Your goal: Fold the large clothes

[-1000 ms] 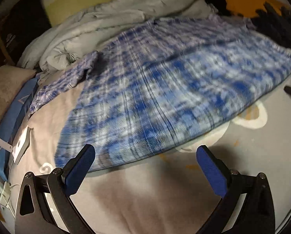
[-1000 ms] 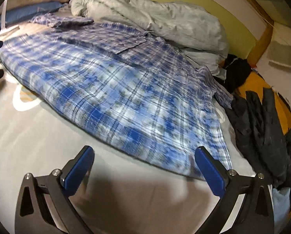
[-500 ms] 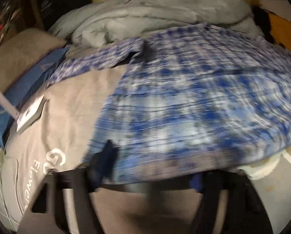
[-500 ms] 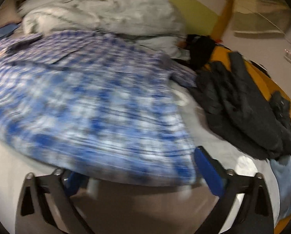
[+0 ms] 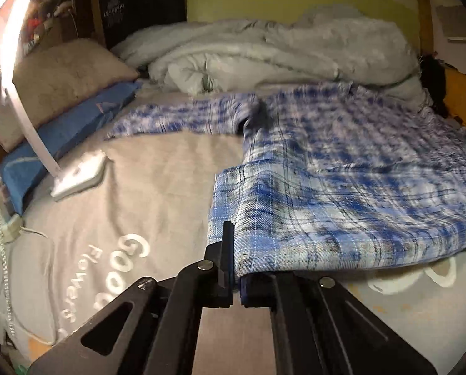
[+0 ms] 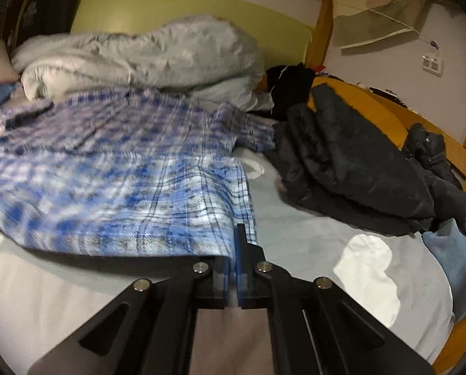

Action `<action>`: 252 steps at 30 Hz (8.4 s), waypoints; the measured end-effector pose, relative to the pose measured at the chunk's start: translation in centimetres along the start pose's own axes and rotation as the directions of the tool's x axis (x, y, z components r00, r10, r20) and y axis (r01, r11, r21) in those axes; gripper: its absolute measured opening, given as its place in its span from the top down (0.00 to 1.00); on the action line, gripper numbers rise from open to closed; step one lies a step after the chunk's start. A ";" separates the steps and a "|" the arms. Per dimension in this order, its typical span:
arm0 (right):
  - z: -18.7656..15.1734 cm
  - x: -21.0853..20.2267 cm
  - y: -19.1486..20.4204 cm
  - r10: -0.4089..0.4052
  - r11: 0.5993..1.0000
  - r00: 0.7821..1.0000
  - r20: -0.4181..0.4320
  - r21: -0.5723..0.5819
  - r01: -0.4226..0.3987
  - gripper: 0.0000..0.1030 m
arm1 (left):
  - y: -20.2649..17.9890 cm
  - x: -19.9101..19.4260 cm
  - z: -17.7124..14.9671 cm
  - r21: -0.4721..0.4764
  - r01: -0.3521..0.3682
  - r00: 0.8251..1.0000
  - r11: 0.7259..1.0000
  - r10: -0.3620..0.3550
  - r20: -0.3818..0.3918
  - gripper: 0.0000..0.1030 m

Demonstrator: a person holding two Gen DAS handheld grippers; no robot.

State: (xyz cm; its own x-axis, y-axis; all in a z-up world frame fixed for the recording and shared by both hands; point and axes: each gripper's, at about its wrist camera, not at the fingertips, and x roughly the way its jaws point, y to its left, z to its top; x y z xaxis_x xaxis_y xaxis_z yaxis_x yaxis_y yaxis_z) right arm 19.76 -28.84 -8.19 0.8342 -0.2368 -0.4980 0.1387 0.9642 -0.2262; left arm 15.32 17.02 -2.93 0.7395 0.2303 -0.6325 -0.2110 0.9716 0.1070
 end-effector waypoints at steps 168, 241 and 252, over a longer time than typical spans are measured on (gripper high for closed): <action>-0.8 3.5 5.5 0.380 0.904 0.918 -0.111 0.255 -0.344 0.36 | -8.8 4.6 -1.8 -0.203 0.240 0.957 0.949 -0.267 -0.115 0.78; 8.7 -17.9 -0.5 0.463 0.862 0.864 0.198 0.126 -0.491 0.17 | -5.0 -20.7 5.3 0.091 0.220 0.869 0.971 -0.238 0.434 0.00; 12.3 -7.5 -2.5 0.437 0.864 0.895 0.095 0.231 -0.447 0.19 | -6.0 -11.7 11.2 0.047 0.233 0.911 0.971 -0.235 0.338 0.00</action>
State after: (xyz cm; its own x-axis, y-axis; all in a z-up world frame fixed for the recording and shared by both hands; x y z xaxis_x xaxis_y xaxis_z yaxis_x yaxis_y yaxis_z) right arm 19.78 -27.98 6.41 0.8577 0.2206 -0.4645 -0.1291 0.9667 0.2207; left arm 15.12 9.07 12.45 0.9398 -0.0004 -0.3418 -0.0023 1.0000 -0.0073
